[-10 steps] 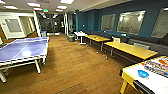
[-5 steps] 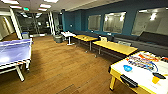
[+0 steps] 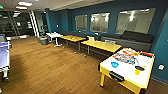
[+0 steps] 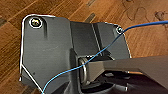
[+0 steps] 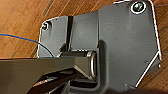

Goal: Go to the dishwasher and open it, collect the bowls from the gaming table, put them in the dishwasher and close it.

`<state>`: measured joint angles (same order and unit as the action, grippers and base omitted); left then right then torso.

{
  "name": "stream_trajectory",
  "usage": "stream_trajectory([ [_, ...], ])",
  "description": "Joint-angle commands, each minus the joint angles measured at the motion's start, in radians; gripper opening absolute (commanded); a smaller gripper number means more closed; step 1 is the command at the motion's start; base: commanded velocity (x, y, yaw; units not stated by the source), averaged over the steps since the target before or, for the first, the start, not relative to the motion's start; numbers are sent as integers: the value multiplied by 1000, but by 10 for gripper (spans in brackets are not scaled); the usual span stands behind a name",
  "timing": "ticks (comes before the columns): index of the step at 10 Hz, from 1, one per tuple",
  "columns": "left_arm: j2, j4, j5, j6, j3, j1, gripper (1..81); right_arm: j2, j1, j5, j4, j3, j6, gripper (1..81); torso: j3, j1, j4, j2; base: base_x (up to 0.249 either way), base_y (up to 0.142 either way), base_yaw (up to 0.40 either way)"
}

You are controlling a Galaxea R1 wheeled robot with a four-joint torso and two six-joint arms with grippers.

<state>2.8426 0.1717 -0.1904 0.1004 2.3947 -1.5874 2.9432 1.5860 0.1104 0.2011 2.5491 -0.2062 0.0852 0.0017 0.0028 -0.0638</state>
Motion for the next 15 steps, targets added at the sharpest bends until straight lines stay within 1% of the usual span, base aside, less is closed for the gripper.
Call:
stream_trajectory([
  [1,-9,12,45,-7,-12,37,811,-4,-37,-46,-5,-7,2,811,0,0,0,0,0,0,-368],
  [9,-11,12,45,-5,-11,36,811,-2,-39,-46,-3,-6,2,811,0,0,0,0,0,0,-373],
  [15,-11,9,45,-5,-11,36,811,-2,-40,-46,-2,-6,2,811,0,0,0,0,0,0,-314],
])
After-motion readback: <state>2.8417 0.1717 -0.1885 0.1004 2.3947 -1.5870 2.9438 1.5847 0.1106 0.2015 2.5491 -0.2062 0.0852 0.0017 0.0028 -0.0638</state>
